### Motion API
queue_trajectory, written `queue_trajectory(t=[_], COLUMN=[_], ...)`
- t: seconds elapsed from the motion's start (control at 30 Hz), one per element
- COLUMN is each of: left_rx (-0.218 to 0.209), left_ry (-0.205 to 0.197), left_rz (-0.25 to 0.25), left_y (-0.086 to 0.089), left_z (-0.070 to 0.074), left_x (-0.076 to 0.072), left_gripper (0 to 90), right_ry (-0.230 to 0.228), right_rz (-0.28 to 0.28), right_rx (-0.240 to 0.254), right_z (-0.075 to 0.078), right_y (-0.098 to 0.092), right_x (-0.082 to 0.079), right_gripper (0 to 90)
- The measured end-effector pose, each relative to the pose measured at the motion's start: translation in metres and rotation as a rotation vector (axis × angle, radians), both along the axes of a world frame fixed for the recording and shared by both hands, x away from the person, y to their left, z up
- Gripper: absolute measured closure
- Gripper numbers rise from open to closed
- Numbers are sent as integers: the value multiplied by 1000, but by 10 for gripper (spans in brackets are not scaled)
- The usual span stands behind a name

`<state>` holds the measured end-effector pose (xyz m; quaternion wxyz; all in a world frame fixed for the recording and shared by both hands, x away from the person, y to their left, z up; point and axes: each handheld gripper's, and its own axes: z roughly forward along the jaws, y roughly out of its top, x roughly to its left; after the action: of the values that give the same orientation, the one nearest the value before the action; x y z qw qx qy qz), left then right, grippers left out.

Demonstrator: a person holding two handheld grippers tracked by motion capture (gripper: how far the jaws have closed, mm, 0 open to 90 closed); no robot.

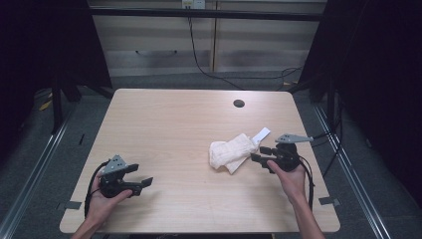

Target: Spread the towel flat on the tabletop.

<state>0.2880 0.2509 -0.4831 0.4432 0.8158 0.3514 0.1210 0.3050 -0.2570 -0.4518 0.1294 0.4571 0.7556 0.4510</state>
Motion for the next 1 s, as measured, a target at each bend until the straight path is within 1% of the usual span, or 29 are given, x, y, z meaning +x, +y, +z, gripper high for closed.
queue_trajectory(t=[0.07, 0.1, 0.13, 0.17, 0.2, 0.23, 0.3, 0.33, 0.37, 0.4, 0.43, 0.5, 0.53, 0.57, 0.6, 0.63, 0.7, 0.73, 0.77, 0.8, 0.87, 0.9, 0.93, 0.97, 1.0], left_rx=[5, 4, 4, 4, 7, 7, 6, 4, 5, 5, 5, 8, 6, 6, 8, 8, 5, 6, 11, 12, 9, 10, 12, 12, 12], left_ry=[-1, -2, -2, -3, -3, -1, 0, 1, 2, 2, 3, 0, -2, -2, -5, -3, 2, 3, 4, 3, 4, 1, 1, 2, 3], left_rz=[-4, -5, -6, -6, -6, -5, -3, -2, -2, -2, -1, -2, -1, -1, 0, -1, -5, -5, -8, -9, -10, -11, -12, -12, -13], left_y=[0, -1, -1, -1, -1, 0, 0, 0, 1, 1, 1, 1, 1, 1, 1, 1, 1, 1, 1, 1, 0, 0, -1, -1, -1], left_z=[0, 0, 0, 0, 0, 0, 0, -1, -1, -1, -1, -1, -1, -1, -1, -1, -1, -1, -1, -2, -2, -2, -2, -2, -2], left_x=[0, 0, 0, 0, 0, 0, 0, 0, 1, 1, 1, 0, 0, 0, 0, 0, 1, 1, 1, 1, 0, 1, 1, 1, 1], left_gripper=[216, 216, 216, 216, 216, 216, 216, 216, 216, 216, 216, 216, 216, 216, 216, 216, 216, 216, 217, 216, 216, 216, 217, 216, 216], right_ry=[13, 27, 27, 23, 31, 43, 45, 54, 54, 57, 78, 95, 106, 106, 132, 132, 103, 109, 102, 85, 84, 93, 92, 101, 101], right_rz=[10, 22, 22, 27, 28, 26, 32, 28, 28, 26, 11, 0, -1, -1, 13, 13, 21, 21, 28, 33, 30, 18, 14, 3, 3], right_rx=[-17, -19, -19, -21, -23, -31, -27, -31, -31, -44, -62, -76, -86, -86, -113, -113, -132, -134, -133, -161, -168, -188, -181, -164, -164], right_z=[1, -1, -1, -3, -5, -9, -11, -16, -16, -18, -27, -36, -40, -40, -49, -49, -53, -52, -53, -54, -54, -53, -52, -52, -52], right_y=[3, 5, 5, 7, 8, 10, 11, 12, 12, 13, 14, 14, 15, 15, 19, 19, 23, 23, 24, 25, 26, 29, 29, 30, 30], right_x=[9, 19, 19, 24, 29, 38, 41, 48, 48, 51, 57, 60, 61, 61, 62, 62, 62, 63, 64, 64, 64, 63, 62, 62, 62], right_gripper=[464, 455, 455, 455, 455, 458, 456, 438, 438, 425, 390, 354, 354, 354, 356, 356, 357, 358, 364, 368, 368, 415, 478, 530, 530])
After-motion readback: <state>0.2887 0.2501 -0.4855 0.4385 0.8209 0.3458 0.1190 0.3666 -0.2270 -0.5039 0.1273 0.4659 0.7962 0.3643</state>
